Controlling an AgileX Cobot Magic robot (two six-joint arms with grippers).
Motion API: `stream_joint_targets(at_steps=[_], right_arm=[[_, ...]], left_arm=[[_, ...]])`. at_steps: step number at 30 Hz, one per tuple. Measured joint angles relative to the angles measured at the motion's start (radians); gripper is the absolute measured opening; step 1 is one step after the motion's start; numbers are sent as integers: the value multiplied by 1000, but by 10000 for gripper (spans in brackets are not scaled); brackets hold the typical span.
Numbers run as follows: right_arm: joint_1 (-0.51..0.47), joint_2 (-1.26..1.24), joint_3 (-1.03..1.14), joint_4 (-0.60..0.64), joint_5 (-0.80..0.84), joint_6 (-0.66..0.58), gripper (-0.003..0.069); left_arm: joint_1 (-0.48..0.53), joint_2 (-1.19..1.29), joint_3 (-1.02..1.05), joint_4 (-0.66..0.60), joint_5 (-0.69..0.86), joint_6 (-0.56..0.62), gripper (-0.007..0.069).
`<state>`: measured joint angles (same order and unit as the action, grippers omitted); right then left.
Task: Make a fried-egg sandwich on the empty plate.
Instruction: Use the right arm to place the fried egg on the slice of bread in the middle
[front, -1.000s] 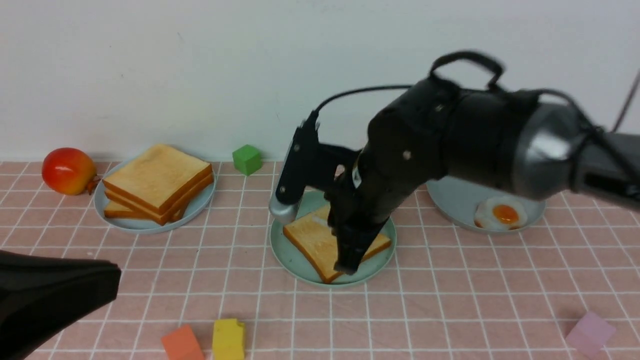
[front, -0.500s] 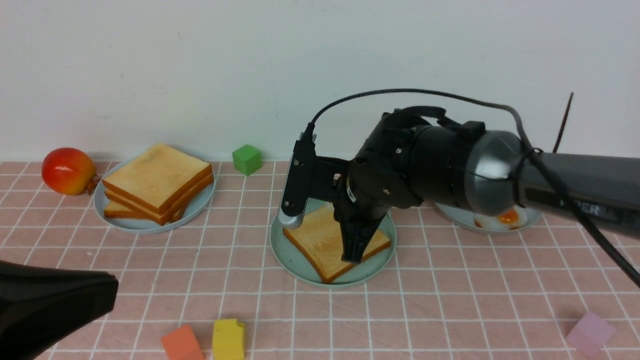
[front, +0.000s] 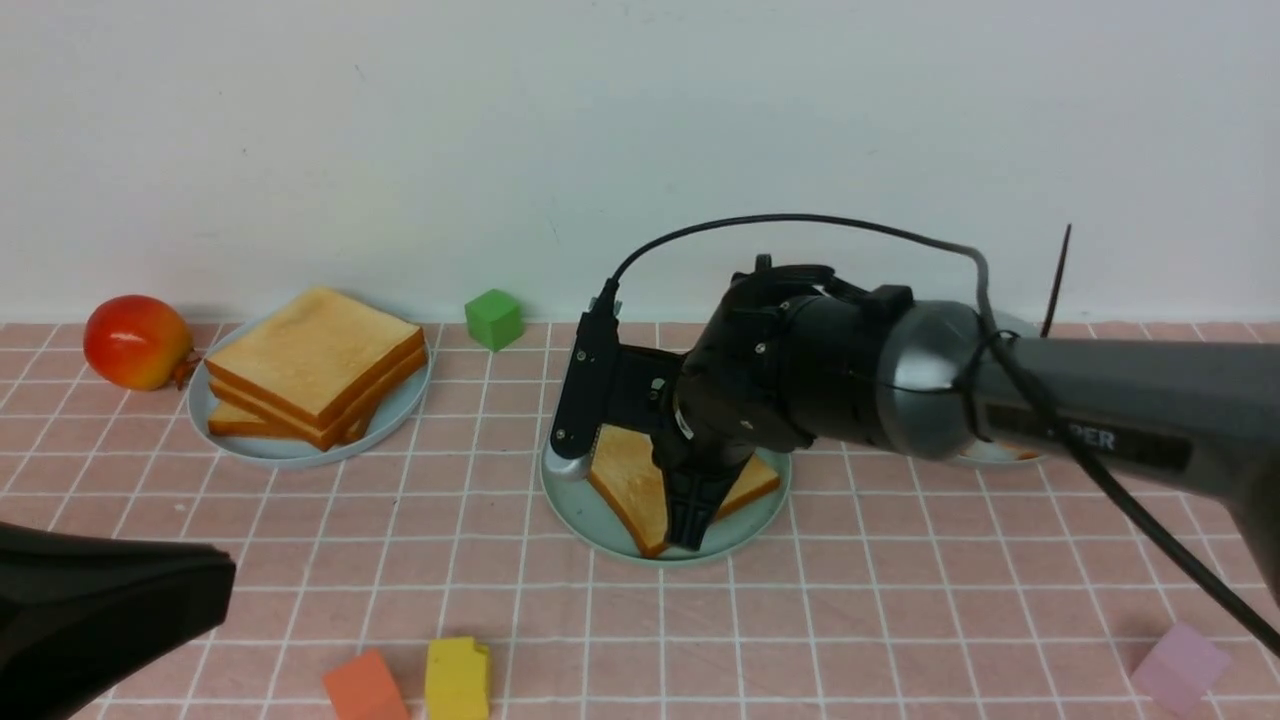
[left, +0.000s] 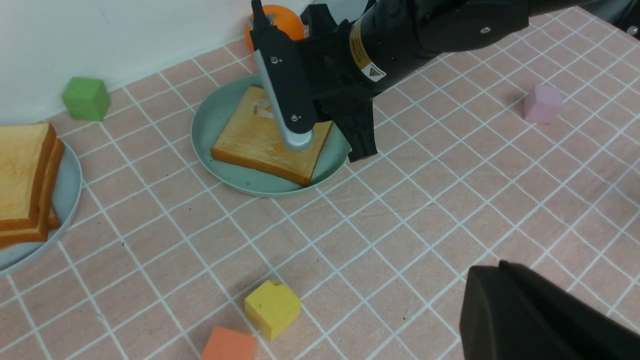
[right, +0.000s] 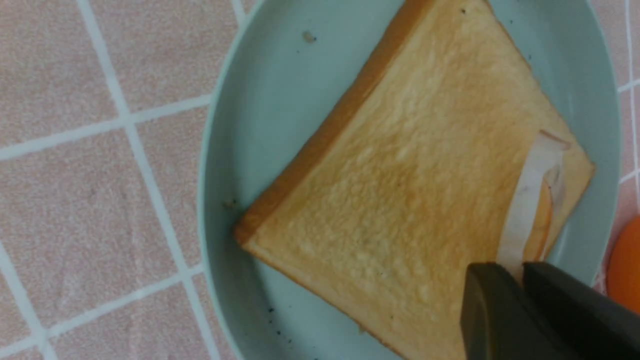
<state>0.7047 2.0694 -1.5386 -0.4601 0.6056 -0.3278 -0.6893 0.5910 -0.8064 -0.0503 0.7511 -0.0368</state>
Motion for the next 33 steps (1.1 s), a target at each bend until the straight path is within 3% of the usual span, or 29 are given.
stream_joint_targets(at_steps=[7, 10, 12, 16, 21, 26, 28, 29, 31, 33], right_arm=[[1, 0, 0, 1, 0, 5, 80], [1, 1, 0, 29, 0, 7, 123], [1, 1, 0, 61, 0, 8, 194], [1, -5, 0, 134, 1, 8, 409], [2, -94, -19, 240, 42, 36, 562], [3, -278, -39, 278, 223, 164, 549], [3, -410, -41, 286, 415, 268, 474], [3, -429, -40, 286, 429, 275, 458], [3, -547, 2, 288, 571, 349, 329], [3, -616, 45, 290, 606, 382, 248]], left_arm=[[0, 0, 0, 0, 1, 0, 8], [0, 0, 0, 0, 1, 0, 11], [0, 0, 0, -1, 1, 0, 13], [0, 0, 0, -1, 1, 0, 18], [0, 0, 2, -7, 9, -5, 22], [0, 33, 9, -11, 36, -47, 22], [0, 123, -1, -3, 52, -73, 19], [0, 131, -3, -2, 53, -72, 17], [0, 258, -48, 35, 55, -75, -13], [1, 344, -86, 68, 66, -78, -13]])
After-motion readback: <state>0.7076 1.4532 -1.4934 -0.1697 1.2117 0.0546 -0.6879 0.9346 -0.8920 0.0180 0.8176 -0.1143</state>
